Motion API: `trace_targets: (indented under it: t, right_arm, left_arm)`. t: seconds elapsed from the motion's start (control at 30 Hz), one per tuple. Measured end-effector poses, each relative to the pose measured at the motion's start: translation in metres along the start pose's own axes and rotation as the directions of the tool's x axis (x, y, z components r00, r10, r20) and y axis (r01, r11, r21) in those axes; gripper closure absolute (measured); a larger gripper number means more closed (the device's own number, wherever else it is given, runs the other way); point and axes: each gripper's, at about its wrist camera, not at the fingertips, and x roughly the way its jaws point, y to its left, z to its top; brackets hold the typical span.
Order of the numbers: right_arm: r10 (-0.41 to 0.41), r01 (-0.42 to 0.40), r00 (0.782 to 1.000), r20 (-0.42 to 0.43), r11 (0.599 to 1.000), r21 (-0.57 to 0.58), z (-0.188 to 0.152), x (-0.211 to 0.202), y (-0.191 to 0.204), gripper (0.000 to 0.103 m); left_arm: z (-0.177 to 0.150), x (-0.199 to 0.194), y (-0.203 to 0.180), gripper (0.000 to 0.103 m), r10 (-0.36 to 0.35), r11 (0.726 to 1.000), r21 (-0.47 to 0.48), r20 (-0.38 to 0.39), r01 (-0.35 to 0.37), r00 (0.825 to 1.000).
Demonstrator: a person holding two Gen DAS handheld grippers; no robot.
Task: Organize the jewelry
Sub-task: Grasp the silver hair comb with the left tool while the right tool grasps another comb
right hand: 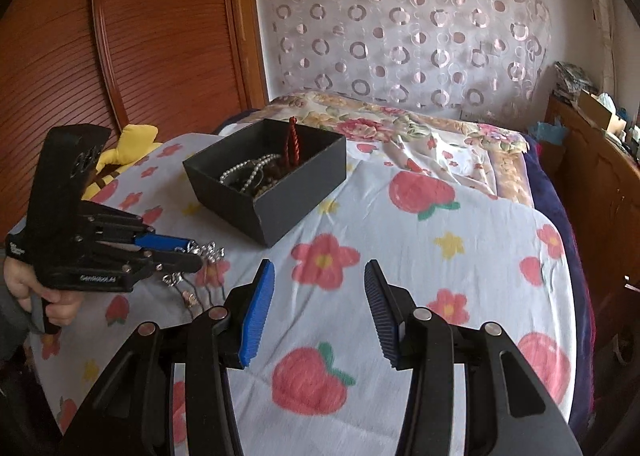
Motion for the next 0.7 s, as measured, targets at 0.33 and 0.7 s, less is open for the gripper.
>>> trace_targets:
  t: [0.33,0.7]
  right_arm:
    - [0.019,-0.02,1.0,-0.012,1.0,-0.013,-0.016,-0.008,0.016,0.053]
    - [0.075,-0.076,0.996,-0.037,0.997,-0.032,-0.017,-0.003,0.042,0.053]
  left_arm:
    - [0.012,-0.048,-0.041,0.095,0.02,0.994,0.106,0.146,-0.036,0.989]
    - [0.009,-0.089,-0.022,0.095,0.052,0.997,0.048,0.227,-0.065,0.972]
